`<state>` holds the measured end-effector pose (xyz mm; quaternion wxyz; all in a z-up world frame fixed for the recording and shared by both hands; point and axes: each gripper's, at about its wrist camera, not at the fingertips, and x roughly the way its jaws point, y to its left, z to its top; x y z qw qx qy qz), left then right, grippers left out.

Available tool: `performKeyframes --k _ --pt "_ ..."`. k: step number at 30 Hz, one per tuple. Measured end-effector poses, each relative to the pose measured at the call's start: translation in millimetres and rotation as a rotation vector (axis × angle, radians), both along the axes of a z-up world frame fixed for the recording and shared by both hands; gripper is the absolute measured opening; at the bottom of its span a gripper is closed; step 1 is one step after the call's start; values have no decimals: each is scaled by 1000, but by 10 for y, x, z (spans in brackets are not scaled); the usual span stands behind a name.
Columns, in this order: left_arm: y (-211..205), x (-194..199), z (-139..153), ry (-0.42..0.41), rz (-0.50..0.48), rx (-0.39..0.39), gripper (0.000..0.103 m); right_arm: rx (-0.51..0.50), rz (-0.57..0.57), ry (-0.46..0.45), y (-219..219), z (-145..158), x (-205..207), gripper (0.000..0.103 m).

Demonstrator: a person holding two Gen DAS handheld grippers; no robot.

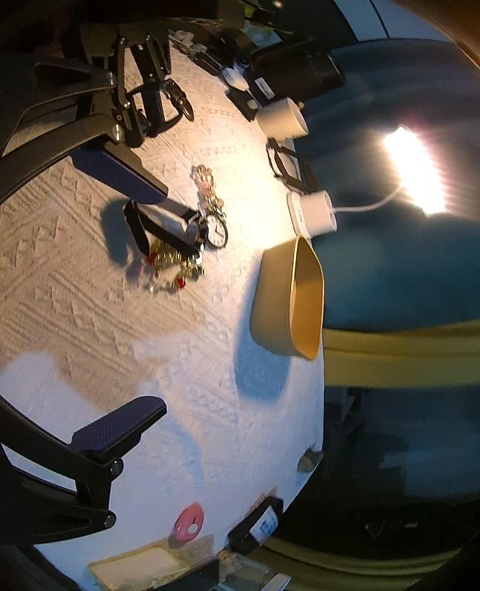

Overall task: Organize jewelry
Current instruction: 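Grasp the brown leather wristwatch with the left gripper, then carry the brown watch toward the tray while the right gripper grasps the black-strap watch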

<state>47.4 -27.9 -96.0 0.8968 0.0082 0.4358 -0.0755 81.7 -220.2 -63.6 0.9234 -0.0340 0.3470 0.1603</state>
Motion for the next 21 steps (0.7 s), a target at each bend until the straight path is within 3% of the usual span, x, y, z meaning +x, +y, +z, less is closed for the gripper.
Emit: performKeyframes --k 7,21 --pt "157 26 74 -25 14 -46 28 -2 84 11 252 -23 54 102" --pt "563 96 243 -90 65 -104 28 -70 168 107 705 -235 340 78"
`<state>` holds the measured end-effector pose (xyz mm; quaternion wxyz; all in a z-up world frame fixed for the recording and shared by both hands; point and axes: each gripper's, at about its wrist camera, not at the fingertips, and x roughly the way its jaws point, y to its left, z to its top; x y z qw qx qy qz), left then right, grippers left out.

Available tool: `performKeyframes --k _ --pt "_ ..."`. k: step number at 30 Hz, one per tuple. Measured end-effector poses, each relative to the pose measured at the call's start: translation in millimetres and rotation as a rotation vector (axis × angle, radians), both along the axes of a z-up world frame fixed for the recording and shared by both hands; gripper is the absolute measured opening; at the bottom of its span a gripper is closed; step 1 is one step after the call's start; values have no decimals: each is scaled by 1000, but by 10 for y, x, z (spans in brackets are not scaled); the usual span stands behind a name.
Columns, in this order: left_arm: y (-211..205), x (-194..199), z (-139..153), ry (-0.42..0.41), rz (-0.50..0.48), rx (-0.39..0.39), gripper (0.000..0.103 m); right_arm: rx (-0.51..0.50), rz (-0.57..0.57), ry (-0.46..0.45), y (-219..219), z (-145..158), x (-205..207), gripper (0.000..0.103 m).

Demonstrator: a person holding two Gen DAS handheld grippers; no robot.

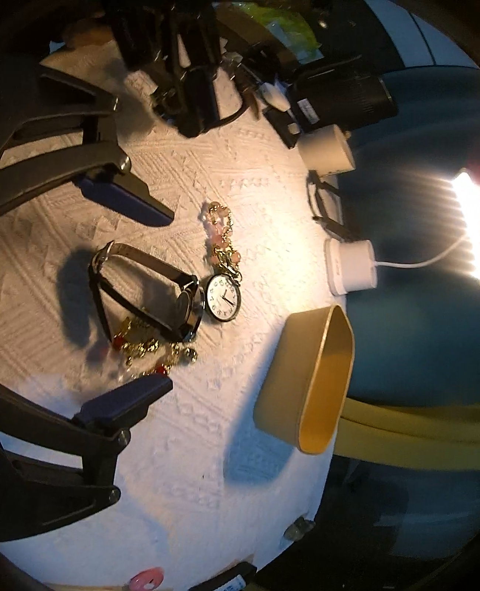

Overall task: Organize jewelry
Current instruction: 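Carry the brown watch toward the tray while the right gripper grasps the black-strap watch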

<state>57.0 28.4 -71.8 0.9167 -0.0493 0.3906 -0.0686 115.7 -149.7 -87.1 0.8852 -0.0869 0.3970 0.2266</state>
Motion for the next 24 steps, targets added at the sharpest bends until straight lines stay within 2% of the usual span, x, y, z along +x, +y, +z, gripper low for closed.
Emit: performKeyframes --k 6,11,13,17,24 --pt "149 36 -5 -8 23 -19 28 -57 0 13 131 -64 84 71" --pt "213 32 -5 -16 32 -29 28 -92 -12 21 205 -107 156 59" --pt "226 31 -3 -19 35 -31 28 -98 -12 18 221 -109 167 50" --pt "233 17 9 -25 38 -34 28 -96 -17 9 214 -100 176 42" --pt "190 28 74 -38 37 -20 28 -73 -2 -21 172 -16 119 39"
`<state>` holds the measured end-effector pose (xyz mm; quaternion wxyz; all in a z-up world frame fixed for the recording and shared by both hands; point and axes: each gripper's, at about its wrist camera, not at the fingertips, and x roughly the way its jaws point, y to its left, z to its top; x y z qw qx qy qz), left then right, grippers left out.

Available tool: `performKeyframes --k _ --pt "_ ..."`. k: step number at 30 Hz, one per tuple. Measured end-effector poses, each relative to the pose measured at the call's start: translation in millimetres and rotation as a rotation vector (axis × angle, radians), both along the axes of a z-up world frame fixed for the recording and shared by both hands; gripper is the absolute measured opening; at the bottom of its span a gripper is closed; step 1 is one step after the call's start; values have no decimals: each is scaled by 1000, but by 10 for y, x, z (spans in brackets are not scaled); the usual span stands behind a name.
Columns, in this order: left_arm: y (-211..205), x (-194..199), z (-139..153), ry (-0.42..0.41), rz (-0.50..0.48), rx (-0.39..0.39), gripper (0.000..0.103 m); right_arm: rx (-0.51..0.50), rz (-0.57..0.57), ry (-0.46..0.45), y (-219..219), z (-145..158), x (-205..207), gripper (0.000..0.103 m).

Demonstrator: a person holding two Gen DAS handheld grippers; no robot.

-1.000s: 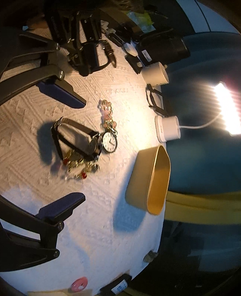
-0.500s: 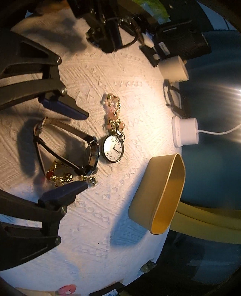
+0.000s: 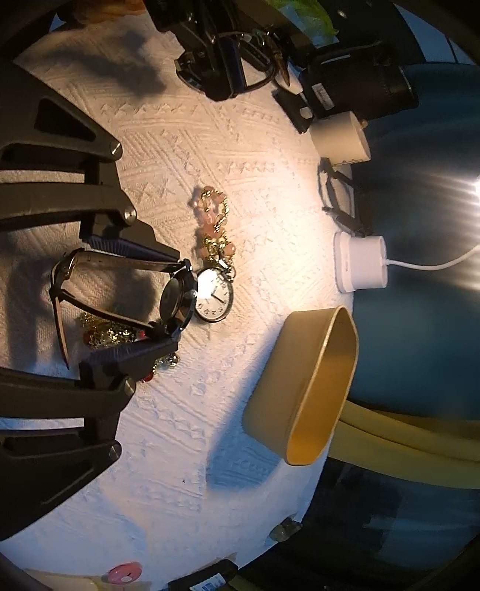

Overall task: Organize jewelry
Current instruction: 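Carry the brown watch toward the tray while the right gripper grasps the black-strap watch, then lower both watches into the tan tray and open both grippers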

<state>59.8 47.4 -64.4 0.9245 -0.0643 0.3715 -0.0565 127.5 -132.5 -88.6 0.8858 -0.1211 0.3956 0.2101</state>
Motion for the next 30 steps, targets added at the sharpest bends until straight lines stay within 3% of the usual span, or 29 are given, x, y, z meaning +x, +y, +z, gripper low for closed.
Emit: performKeyframes --k 12,30 --pt "-171 337 183 -22 -32 38 28 91 -7 -65 -264 395 137 39" --pt "-720 1268 397 -96 -165 67 29 156 -104 -140 -853 589 943 39"
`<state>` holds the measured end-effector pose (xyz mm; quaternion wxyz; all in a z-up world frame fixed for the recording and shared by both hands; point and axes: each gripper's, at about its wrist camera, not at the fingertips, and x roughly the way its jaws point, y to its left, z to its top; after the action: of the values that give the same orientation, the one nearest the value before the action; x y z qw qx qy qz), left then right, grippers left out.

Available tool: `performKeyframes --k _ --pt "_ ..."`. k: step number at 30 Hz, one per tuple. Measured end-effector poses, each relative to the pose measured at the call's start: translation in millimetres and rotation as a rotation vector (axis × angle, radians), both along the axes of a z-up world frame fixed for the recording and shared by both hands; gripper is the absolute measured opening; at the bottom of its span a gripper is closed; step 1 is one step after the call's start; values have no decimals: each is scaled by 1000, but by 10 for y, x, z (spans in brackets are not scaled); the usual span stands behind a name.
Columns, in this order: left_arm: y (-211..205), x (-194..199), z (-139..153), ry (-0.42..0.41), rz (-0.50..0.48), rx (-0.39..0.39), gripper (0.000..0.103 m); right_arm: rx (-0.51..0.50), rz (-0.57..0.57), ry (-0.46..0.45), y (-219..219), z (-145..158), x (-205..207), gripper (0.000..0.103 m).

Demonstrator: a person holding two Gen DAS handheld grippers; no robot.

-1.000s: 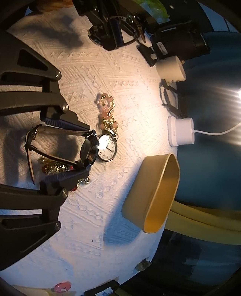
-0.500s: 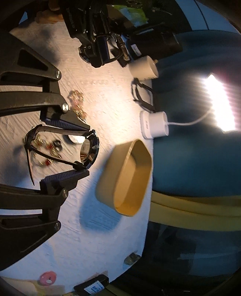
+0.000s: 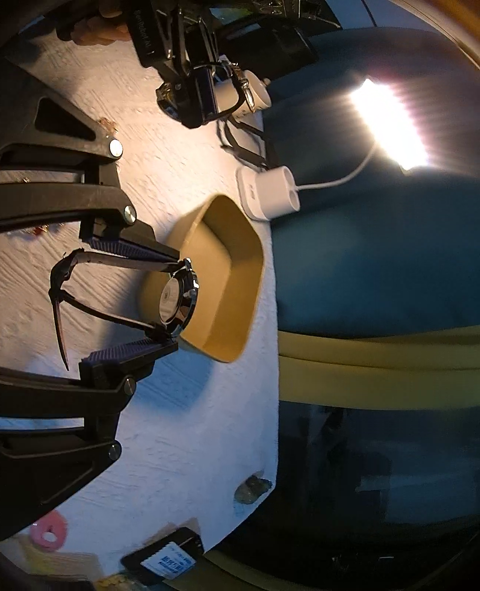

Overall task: Organize jewelry
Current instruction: 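Lower both watches into the tan tray and open both grippers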

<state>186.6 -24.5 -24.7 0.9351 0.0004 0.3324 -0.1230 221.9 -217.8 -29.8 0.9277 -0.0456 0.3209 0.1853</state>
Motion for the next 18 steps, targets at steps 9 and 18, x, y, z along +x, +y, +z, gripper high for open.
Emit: performKeyframes --k 9,18 --pt "-121 447 -62 -11 -31 5 29 22 9 -17 7 -8 380 39" --pt "-128 830 -111 2 -25 9 29 35 0 -2 -37 -62 599 41"
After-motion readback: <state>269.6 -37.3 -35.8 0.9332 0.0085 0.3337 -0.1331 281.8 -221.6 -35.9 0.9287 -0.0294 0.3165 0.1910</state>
